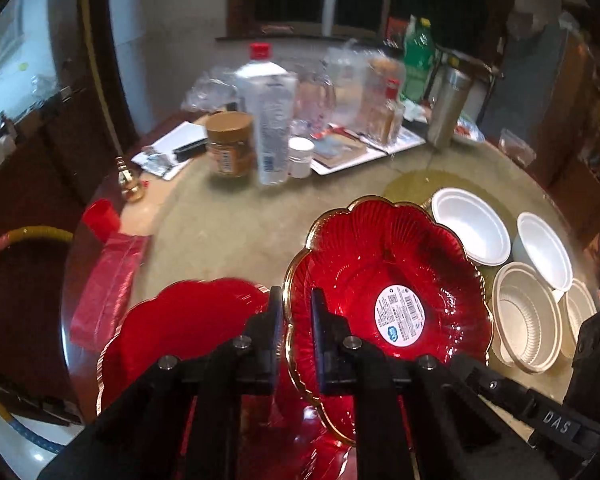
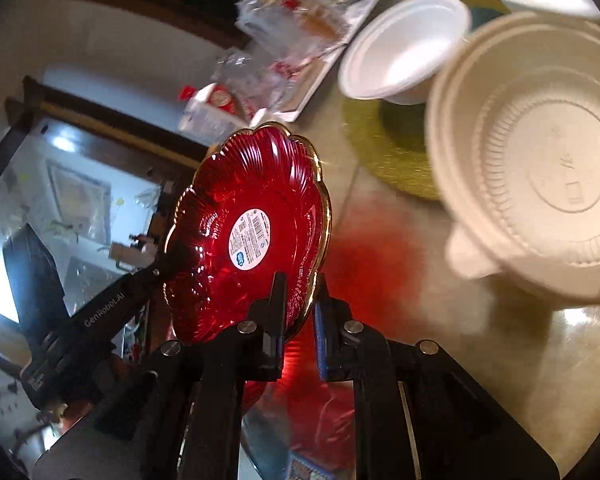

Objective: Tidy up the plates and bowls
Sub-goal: 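Lower the held red plate onto the other red plate and open the right tool, then move the right tool away from the stacked red plates toward the beige bowls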

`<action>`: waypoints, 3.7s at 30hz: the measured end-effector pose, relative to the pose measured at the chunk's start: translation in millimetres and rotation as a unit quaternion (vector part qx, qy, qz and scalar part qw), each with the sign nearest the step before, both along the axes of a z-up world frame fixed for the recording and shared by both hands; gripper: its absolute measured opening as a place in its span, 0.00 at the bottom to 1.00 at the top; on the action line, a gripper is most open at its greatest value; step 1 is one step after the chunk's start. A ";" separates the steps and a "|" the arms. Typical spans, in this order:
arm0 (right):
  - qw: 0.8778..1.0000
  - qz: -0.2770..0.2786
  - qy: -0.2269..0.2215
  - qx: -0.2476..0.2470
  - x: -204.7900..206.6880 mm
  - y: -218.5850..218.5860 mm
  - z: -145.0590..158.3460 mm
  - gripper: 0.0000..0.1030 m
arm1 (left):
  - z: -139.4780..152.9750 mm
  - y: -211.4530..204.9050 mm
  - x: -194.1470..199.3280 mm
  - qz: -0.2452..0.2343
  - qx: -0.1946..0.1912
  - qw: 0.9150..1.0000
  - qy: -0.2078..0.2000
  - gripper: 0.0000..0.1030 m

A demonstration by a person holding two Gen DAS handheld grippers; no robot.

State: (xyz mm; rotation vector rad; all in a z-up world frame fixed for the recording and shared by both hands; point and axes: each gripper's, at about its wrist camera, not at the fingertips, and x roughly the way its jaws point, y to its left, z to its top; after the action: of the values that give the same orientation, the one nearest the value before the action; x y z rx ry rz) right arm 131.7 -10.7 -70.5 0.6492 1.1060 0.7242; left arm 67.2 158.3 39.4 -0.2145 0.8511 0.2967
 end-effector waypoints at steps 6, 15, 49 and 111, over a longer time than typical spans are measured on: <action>0.998 0.041 -0.044 -0.007 -9.8 26.8 33.7 0.11 | 7.2 25.4 -47.1 0.037 -0.006 0.999 -0.036 0.11; 0.993 0.100 -0.052 -0.039 -40.0 60.2 28.9 0.11 | -20.8 65.2 -87.7 0.090 -0.042 0.995 -0.029 0.11; 0.963 0.155 -0.056 -0.214 -55.1 113.9 9.2 0.12 | -68.8 76.3 -95.7 0.116 -0.032 0.992 0.028 0.18; 0.937 -0.074 -0.214 -0.266 -87.5 -141.6 60.0 1.00 | -33.9 -114.3 -59.9 -0.173 -0.017 0.979 -0.108 1.00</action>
State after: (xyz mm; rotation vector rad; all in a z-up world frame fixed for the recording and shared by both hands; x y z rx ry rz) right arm 44.1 -152.3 -10.5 0.0979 0.7847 0.3801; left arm 7.4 44.0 5.5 -0.1235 0.6634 -0.0664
